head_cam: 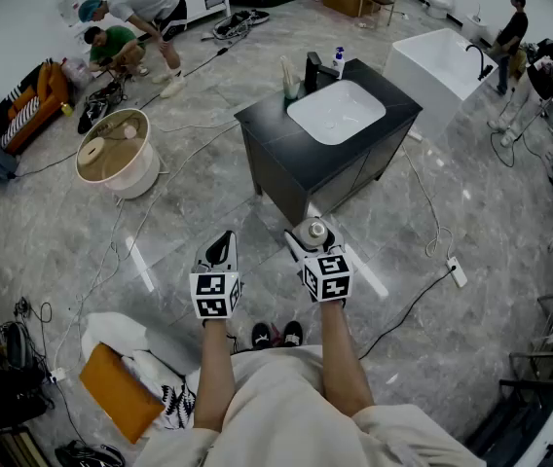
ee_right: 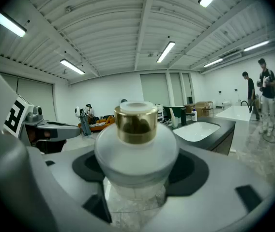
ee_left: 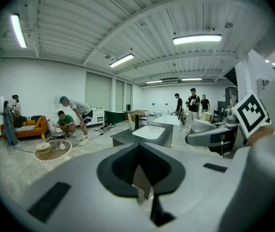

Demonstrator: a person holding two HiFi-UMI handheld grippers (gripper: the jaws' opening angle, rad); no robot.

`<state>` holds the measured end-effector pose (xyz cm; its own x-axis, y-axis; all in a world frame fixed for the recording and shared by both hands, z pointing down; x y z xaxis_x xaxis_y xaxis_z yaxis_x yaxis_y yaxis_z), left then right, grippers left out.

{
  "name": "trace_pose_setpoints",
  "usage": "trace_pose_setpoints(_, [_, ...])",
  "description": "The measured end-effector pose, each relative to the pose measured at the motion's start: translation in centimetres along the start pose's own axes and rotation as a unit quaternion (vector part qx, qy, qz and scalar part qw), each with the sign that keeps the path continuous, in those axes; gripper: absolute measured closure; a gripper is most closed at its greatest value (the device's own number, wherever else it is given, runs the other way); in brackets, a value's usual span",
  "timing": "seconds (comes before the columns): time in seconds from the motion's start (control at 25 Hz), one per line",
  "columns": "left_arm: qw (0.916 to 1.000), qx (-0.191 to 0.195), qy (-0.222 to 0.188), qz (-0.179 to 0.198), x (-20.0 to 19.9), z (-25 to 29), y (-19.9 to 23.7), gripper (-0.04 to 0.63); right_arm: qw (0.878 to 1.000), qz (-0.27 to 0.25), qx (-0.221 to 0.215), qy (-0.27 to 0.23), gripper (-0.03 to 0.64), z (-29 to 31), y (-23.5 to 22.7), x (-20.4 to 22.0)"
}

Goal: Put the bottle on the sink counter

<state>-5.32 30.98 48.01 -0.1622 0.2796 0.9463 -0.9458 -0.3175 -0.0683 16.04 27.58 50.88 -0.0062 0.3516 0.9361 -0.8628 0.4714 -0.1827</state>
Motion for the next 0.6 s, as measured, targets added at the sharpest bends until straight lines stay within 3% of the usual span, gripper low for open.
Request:
trace_pose_setpoints(0.28, [0.9996, -0.015, -0.008, -0.025, 0.6, 0.1, -1.1, 0.589, 1.000, 0.005, -0.022, -0.004, 0.287, -0.6, -0.7, 0.2])
trace_pose_setpoints(0.6, [0.9984, -0.041, 0.012, -0.037, 2.7, -0.8, -0.9, 0.589, 0.999, 0.005, -0.036, 0.013, 0.287, -0.3, -1.4, 0.9])
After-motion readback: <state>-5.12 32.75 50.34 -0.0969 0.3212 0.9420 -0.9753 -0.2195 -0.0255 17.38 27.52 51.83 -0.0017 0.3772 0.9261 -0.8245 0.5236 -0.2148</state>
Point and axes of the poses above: the fingertips, and each gripper's own axes: z forward along the fingers, y to its left, x out of its underside, the point moved 7 cm from there along -z, backward along the fingers, and after that the axes turned 1 degree about z, right-handed, at the moved point
